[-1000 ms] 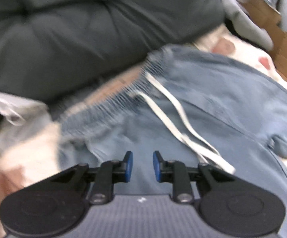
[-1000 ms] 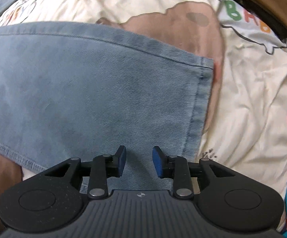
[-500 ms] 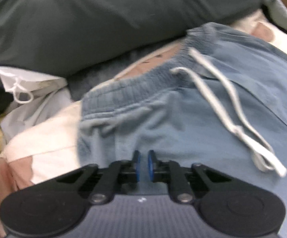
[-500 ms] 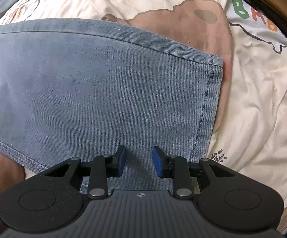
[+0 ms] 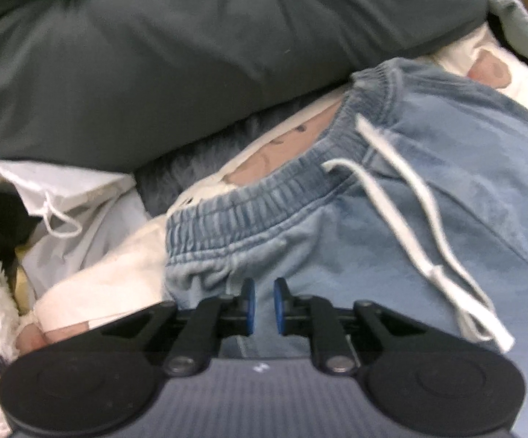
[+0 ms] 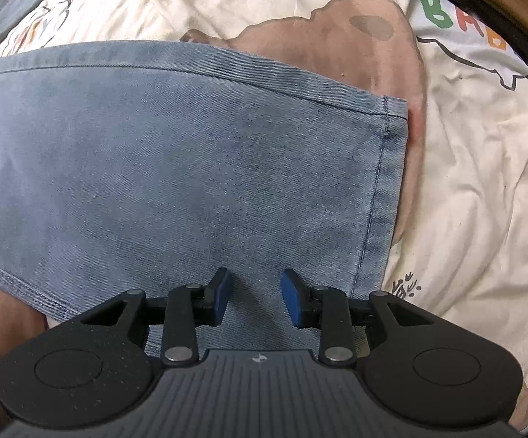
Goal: Fold clothes
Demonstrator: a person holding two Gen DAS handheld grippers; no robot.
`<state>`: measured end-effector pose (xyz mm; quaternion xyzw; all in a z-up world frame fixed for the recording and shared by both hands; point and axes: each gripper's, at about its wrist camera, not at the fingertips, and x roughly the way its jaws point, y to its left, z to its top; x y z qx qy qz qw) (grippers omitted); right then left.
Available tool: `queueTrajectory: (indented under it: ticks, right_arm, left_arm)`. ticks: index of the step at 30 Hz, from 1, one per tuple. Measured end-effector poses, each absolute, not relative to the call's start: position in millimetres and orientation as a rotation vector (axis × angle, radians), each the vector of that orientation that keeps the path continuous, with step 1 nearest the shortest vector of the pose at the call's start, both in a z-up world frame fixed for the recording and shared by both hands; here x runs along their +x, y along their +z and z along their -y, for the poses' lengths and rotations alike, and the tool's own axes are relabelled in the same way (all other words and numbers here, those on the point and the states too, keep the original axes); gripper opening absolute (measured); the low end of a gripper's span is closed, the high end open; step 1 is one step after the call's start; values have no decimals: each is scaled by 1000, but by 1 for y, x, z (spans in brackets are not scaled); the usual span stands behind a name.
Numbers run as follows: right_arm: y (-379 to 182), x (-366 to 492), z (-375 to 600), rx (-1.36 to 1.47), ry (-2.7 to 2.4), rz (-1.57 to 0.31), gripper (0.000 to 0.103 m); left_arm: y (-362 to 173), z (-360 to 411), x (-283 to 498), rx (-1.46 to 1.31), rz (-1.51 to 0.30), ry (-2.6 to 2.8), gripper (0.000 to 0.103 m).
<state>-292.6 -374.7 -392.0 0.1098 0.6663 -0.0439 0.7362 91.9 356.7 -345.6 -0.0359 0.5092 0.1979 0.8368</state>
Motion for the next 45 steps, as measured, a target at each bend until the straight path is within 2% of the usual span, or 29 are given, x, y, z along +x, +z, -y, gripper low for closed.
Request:
queueTrajectory:
  ticks: [7, 15, 21, 30, 33, 35, 39, 41, 44, 45]
  right_arm:
    - [-389, -290, 376, 213, -70, -1475, 40]
    - [-386, -287, 374, 167, -30, -1490, 50]
    - [-384, -286, 372, 135, 8, -1498, 60]
    - [-374, -283, 386, 176, -2, -1513, 58]
    - [-360, -282, 396, 189, -8, -1492, 58]
    - [-349, -281, 404, 206, -11, -1463, 58]
    - [-323, -274, 422, 224, -39, -1389, 58]
    - [-329, -295, 421, 232, -49, -1352, 58]
    - [-345, -270, 396, 246, -57, -1297, 58]
    - [-332, -263, 405, 250, -57, -1284, 58]
  left_arm:
    - [-334, -328, 91, -49, -1051, 354, 18]
    - [-357, -298, 96, -46, -1096, 291, 18]
    - [-386, -310, 103, -41, -1146, 349, 21]
    - [-363, -335, 117, -47, -1202, 421, 21]
    - [-342, -338, 117, -53, -1198, 412, 24]
    - [-329, -339, 118, -60, -1189, 407, 33]
    - [-302, -331, 127, -88, -1162, 390, 39]
    - [-291, -323, 133, -102, -1149, 370, 49]
    - [-273, -310, 144, -116, -1128, 326, 53]
    - [-267, -305, 147, -125, -1123, 319, 54]
